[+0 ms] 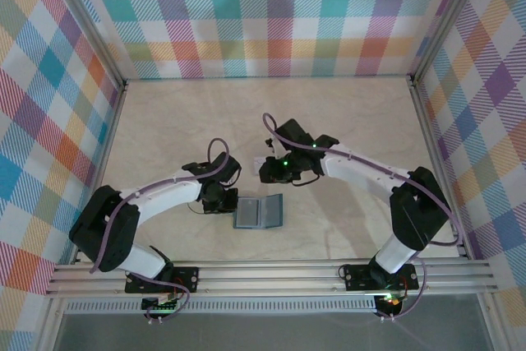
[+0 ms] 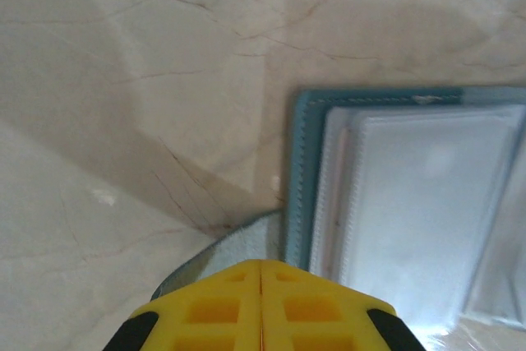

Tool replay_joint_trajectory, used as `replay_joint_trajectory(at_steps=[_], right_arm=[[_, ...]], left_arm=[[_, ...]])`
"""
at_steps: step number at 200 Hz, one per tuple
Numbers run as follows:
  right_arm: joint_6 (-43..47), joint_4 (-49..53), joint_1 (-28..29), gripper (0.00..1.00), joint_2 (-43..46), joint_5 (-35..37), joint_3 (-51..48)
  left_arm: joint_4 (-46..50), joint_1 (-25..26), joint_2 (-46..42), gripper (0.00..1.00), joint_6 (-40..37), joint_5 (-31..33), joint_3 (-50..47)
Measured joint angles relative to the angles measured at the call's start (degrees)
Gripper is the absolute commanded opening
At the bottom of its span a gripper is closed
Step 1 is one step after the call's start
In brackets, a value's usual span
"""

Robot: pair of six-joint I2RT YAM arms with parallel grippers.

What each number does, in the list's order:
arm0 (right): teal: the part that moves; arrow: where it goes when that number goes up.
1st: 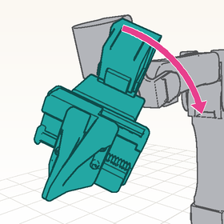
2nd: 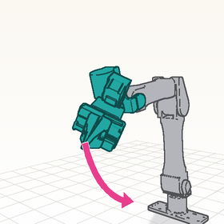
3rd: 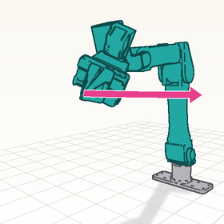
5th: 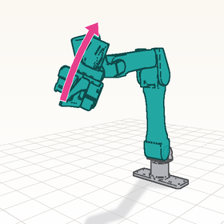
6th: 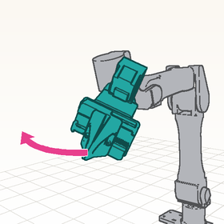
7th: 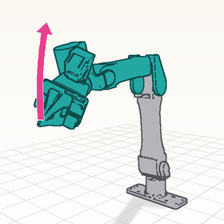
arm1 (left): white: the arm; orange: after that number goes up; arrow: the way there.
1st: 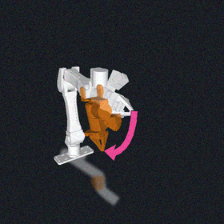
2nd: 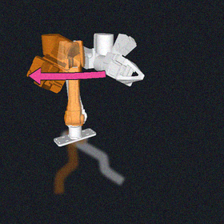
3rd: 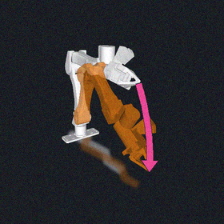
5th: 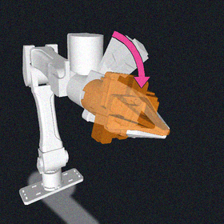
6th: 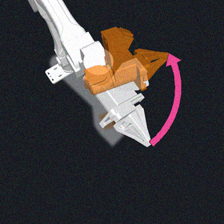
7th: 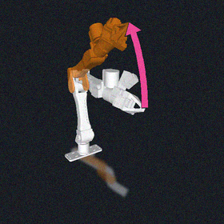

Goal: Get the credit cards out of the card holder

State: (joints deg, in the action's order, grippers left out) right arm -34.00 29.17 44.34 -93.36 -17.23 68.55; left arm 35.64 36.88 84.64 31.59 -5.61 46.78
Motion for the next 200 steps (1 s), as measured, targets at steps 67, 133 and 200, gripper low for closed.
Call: replay_joint_trajectory(at_steps=[67,133,200], right_arm=[[-12.66,-6.12,6.27,0.22,-4.17,-2.64,-3.61],[-16.65,-9.07,7.85,0.16,-13.42,-3.82,-1.29],[-18.03,-10.4,9.33,0.21,-18.56,-5.4,1.66]], left_arm=[[-2.14,-1.11,1.22,0.06,-0.96,0.55,-1.62],[-4.39,-1.77,0.68,0.06,-0.98,-0.9,-3.72],[-5.31,-1.84,-0.13,0.06,-0.98,-1.2,-4.57]])
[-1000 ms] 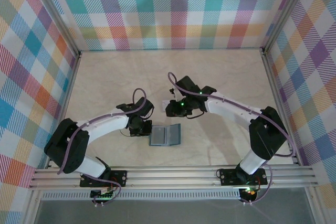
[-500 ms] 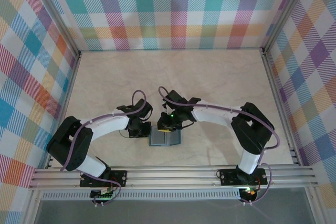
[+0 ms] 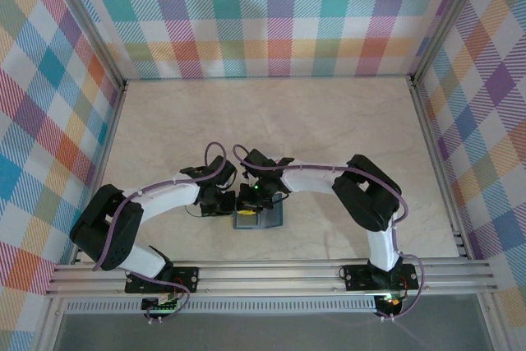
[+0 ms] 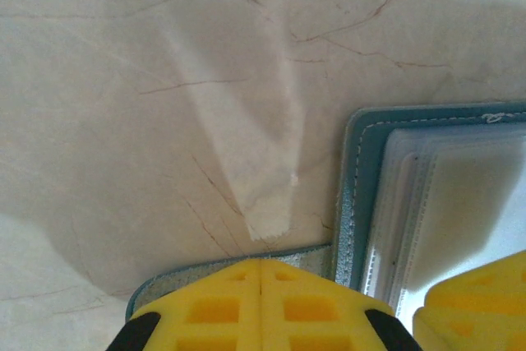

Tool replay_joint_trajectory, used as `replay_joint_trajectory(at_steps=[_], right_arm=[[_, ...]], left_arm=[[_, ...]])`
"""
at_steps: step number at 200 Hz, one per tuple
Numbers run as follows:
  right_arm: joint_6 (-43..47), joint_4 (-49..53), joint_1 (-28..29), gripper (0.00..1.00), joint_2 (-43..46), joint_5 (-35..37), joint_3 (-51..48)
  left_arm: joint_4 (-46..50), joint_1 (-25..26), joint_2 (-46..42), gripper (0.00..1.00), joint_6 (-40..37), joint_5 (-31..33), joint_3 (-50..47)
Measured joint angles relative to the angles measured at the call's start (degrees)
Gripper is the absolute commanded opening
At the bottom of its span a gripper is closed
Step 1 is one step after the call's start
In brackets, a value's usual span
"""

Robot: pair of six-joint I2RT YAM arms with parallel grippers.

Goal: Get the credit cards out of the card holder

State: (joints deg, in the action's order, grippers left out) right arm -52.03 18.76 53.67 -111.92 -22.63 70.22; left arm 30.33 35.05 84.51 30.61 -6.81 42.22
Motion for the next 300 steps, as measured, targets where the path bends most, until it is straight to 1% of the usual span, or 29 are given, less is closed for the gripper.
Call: replay_joint_trajectory(at_steps=[29,65,87,168,185,244,300], right_arm=[[0.48,2.4,0.0,0.29,-0.79,0.76,1.38],[1.7,6.86,0.0,0.36,-0.15,3.74,2.4],[2.14,10.8,0.07,0.41,0.83,6.45,2.73],[4.72,25.18,1.07,0.55,1.05,17.73,7.67],[4.94,26.8,1.14,0.55,1.38,19.08,8.0],[4.96,29.51,1.11,0.53,2.73,22.08,7.54],[6.01,30.34,1.11,0.47,4.31,24.59,4.13]], left_arm=[[-0.09,-0.02,-0.04,0.06,0.0,0.0,-0.04],[-0.11,-0.2,-0.15,0.06,-0.02,0.0,-0.11],[-0.13,-0.28,-0.17,0.06,-0.02,-0.17,-0.15],[-0.15,-0.33,-0.26,0.07,-0.02,-0.2,-0.22],[-0.15,-0.33,-0.26,0.07,-0.02,-0.2,-0.22],[-0.13,-0.33,-0.26,0.07,-0.02,-0.28,-0.2],[1.38,-0.33,-1.7,0.08,0.2,-3.32,0.42]])
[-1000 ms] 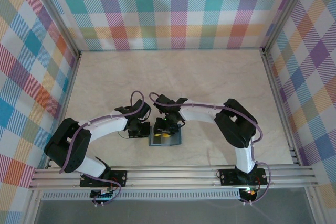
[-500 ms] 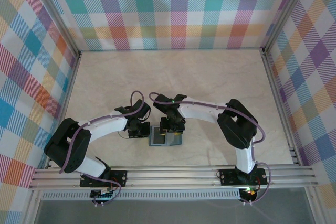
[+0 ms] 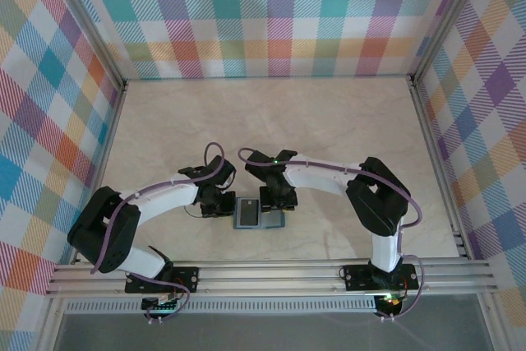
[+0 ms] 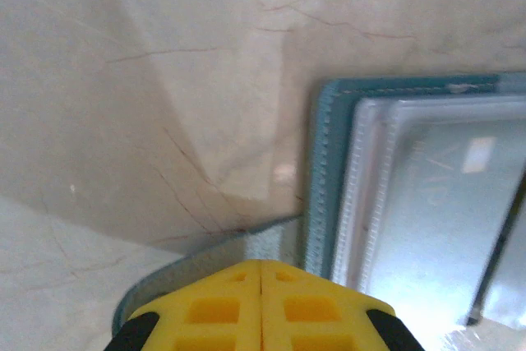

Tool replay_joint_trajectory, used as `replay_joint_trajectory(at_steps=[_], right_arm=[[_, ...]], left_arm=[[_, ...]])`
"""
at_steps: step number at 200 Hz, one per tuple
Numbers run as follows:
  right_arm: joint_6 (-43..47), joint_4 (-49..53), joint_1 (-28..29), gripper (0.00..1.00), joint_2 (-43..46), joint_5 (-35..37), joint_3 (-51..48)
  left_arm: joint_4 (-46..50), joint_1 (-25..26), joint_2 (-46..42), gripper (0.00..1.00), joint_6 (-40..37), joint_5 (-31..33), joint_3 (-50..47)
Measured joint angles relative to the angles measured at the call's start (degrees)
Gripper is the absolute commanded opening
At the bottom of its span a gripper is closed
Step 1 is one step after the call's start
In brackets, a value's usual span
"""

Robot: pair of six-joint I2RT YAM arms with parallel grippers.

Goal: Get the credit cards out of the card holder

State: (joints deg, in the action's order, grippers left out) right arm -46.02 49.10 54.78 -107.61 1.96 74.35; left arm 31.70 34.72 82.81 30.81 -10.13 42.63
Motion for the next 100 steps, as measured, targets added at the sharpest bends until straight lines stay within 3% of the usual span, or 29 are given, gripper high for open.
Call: replay_joint_trajectory(at_steps=[100], right_arm=[[0.92,1.57,0.0,0.47,4.83,1.46,-1.14]], left_arm=[[0.7,0.98,-3.48,0.08,2.84,-5.73,3.78]])
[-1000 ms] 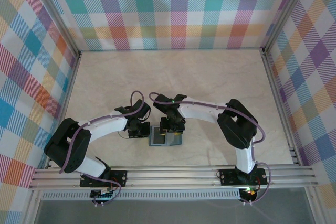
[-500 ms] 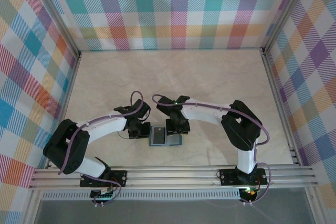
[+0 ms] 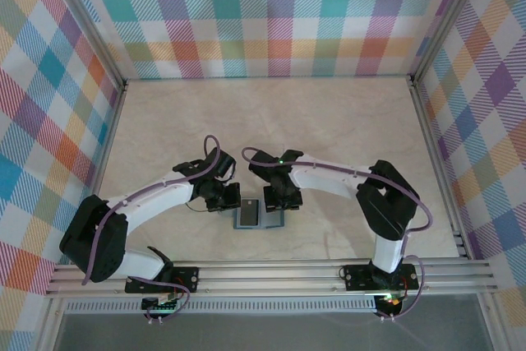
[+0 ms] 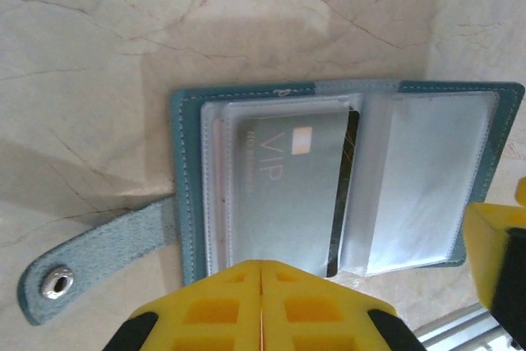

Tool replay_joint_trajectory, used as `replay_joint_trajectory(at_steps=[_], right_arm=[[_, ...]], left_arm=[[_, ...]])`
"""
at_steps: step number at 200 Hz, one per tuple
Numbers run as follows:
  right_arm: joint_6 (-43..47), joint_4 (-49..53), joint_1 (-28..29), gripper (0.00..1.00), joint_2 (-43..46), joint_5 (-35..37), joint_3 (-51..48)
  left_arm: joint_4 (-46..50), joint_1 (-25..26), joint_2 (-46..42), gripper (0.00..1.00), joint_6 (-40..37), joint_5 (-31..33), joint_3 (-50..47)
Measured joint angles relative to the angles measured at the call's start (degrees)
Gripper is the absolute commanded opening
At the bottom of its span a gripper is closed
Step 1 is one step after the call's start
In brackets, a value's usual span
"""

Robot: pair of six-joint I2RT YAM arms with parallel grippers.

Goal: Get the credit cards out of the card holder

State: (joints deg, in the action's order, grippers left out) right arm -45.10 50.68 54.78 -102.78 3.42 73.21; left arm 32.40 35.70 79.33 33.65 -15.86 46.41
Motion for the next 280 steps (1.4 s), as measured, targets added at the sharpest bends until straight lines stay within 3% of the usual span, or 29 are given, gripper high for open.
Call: replay_joint_trajectory(at_steps=[30,50,67,100,122,139,220,280], right_arm=[[0.24,-0.5,0.0,0.42,3.13,-2.16,0.04],[0.28,-2.43,0.0,0.31,3.96,-4.79,0.07],[-0.7,-6.25,0.0,0.21,3.98,-8.33,-0.15],[-2.6,-15.63,-0.52,0.16,2.16,-15.65,-1.88],[-3.76,-19.87,-0.9,0.17,-1.49,-18.56,-2.75],[-4.13,-21.24,-1.22,0.25,-3.39,-19.76,-3.37],[-3.72,-22.77,-1.53,0.38,-6.03,-19.52,-3.89],[-2.75,-21.22,-1.53,0.39,-5.49,-16.63,-3.89]], left_arm=[[-1.53,0.44,0.17,0.05,0.76,-1.29,0.02],[-2.54,0.59,1.14,0.04,1.22,-1.68,0.02],[-3.06,0.61,2.12,0.04,1.49,-1.88,0.02],[-4.5,0.85,3.96,0.03,1.49,-2.71,0.04],[-4.63,1.31,5.38,0.02,1.46,-2.69,0.04],[-4.13,1.4,6.73,0.02,1.42,-1.79,0.0],[-3.48,1.4,9.14,0.01,-0.24,0.46,0.17],[-3.19,1.4,9.33,0.01,-0.5,0.7,0.35]])
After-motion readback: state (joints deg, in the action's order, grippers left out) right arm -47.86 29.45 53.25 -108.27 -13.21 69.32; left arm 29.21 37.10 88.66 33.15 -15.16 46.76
